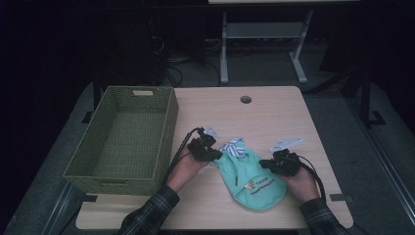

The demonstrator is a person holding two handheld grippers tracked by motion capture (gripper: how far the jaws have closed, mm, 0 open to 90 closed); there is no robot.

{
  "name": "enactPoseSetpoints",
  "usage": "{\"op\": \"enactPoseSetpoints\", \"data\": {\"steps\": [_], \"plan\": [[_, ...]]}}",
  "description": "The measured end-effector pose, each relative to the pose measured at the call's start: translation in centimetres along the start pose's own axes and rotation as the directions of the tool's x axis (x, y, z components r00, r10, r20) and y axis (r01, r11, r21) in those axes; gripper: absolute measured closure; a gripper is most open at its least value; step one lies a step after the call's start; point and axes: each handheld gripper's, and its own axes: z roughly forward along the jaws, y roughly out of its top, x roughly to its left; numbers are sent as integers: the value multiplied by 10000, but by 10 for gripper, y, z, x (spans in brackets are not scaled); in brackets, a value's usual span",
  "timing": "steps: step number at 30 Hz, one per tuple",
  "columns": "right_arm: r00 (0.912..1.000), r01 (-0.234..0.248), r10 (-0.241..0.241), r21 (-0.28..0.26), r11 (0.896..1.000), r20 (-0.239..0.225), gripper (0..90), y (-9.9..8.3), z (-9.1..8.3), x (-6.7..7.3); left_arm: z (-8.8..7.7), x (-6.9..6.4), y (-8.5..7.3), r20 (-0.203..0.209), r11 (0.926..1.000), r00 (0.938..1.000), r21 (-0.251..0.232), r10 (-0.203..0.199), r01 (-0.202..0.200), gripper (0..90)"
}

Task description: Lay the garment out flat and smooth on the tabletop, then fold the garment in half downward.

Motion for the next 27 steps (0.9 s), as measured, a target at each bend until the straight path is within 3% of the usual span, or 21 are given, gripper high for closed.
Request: {"op": "enactPoseSetpoints", "data": {"steps": [7, 11, 18, 22, 27], "plan": [[9987, 183, -194, -245, 9995, -468, 898, 6, 2, 11, 8, 16, -2, -131, 9970, 9974, -318, -708, 704, 634], [9970, 275, -302, -395, 9988, -706, 898, 8, 4, 18, 15, 18, -4, -232, 9986, 9983, -55, -532, 531, 537], [9944, 475, -491, -185, 9987, -941, 898, 8, 14, 27, 26, 18, -9, -283, 9974, 9973, 227, -675, 682, 505], [9940, 625, -625, -24, 9980, -899, 898, 6, 18, 29, 29, 17, -11, -404, 9979, 9977, 334, -550, 564, 502], [9937, 812, -787, 290, 9963, -799, 898, 5, 24, 31, 30, 12, -10, -763, 9987, 9971, 503, -57, 96, 525]]}}
